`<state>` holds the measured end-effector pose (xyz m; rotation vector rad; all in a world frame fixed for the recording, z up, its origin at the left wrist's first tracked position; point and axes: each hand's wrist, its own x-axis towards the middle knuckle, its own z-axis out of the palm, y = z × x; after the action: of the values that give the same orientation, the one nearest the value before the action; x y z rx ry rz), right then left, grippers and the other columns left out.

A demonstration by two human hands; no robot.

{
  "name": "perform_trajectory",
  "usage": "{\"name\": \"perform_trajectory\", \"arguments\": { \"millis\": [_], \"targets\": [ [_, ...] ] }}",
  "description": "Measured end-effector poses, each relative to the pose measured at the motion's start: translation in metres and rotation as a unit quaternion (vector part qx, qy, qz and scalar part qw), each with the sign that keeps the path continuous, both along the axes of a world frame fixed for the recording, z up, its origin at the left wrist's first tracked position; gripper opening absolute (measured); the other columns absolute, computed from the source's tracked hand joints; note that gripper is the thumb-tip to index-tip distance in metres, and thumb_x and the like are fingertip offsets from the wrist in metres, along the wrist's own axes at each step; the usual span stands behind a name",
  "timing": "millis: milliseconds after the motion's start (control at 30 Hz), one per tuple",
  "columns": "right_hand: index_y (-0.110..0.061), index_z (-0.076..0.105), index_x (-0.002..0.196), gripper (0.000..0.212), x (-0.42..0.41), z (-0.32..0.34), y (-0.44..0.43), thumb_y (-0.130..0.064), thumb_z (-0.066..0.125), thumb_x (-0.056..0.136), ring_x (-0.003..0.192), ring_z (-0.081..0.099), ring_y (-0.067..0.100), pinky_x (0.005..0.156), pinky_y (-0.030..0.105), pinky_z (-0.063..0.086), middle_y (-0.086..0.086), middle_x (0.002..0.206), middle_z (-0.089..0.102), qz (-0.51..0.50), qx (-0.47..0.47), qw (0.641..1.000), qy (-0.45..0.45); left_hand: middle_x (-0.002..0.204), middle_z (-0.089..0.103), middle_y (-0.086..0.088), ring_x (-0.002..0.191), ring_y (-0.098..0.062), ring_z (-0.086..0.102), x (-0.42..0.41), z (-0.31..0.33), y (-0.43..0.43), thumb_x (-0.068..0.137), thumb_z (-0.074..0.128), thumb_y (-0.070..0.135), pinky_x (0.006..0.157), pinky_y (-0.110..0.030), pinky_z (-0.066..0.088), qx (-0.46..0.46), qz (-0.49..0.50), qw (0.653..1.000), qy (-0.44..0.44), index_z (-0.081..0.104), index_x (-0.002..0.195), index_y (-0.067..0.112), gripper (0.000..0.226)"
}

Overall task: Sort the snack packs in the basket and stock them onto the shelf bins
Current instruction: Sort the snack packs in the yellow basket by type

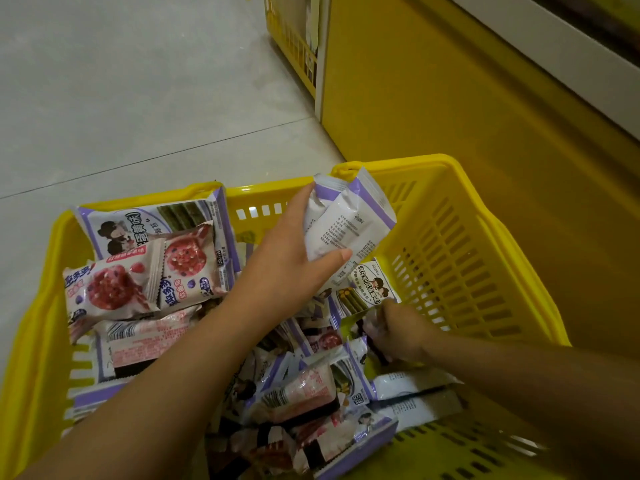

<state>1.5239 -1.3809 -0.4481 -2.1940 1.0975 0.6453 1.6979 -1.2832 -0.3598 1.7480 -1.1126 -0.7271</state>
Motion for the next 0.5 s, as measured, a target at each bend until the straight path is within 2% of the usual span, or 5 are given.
{"name": "perform_trajectory", "arguments": {
  "millis": [67,167,233,333,500],
  "targets": [
    [-0.008,0.045,0.118,0.030,0.007,0.029,-0.009,-0.026,0.053,0.094,0.089,0.057,0.022,0.063,0.027,0.041,0.011,0.111,0.061,0.102,-0.066,0.992,0.039,0.122,0.056,0.020,0.103,0.009,0.059,-0.003,0.000,-0.002,0.084,0.071,0.027,0.076,-0.012,0.052,0.000,-0.004,1.000,-0.001,0.030,0.137,0.040,0.068],
    [-0.006,0.052,0.123,0.030,0.017,0.085,-0.033,-0.019,0.046,0.096,0.100,0.059,0.027,0.069,0.027,0.040,0.013,0.117,0.060,0.232,-0.124,0.956,0.128,0.123,0.057,0.020,0.102,0.008,0.059,-0.012,-0.003,-0.010,0.085,0.070,0.030,0.074,-0.010,0.051,0.003,0.010,0.999,0.032,0.026,0.138,0.042,0.070],
    [-0.007,0.059,0.114,0.026,0.013,0.124,-0.045,-0.019,0.044,0.098,0.082,0.055,0.023,0.068,0.026,0.040,0.010,0.102,0.062,0.247,-0.093,0.955,0.136,0.118,0.059,0.020,0.094,0.013,0.060,-0.024,-0.009,-0.017,0.088,0.066,0.033,0.069,-0.009,0.051,0.024,0.045,0.995,0.089,0.023,0.142,0.037,0.069],
    [-0.004,0.057,0.096,0.019,-0.008,0.159,-0.044,-0.019,0.045,0.096,0.053,0.039,0.014,0.046,0.018,0.033,0.009,0.074,0.057,0.270,-0.030,0.952,0.141,0.104,0.054,0.022,0.073,0.014,0.061,-0.044,-0.022,-0.031,0.094,0.058,0.030,0.056,-0.005,0.047,0.074,0.088,0.975,0.192,0.018,0.145,0.024,0.065],
    [-0.029,0.038,0.077,0.023,-0.037,0.177,-0.038,-0.036,0.049,0.096,0.053,0.045,0.005,0.048,0.018,0.035,-0.006,0.067,0.051,0.250,-0.025,0.963,0.092,0.128,0.050,-0.002,0.084,-0.012,0.057,-0.072,-0.051,-0.037,0.096,0.056,0.026,0.075,-0.029,0.051,0.224,0.064,0.932,0.278,0.004,0.146,0.020,0.072]
  ]
}}
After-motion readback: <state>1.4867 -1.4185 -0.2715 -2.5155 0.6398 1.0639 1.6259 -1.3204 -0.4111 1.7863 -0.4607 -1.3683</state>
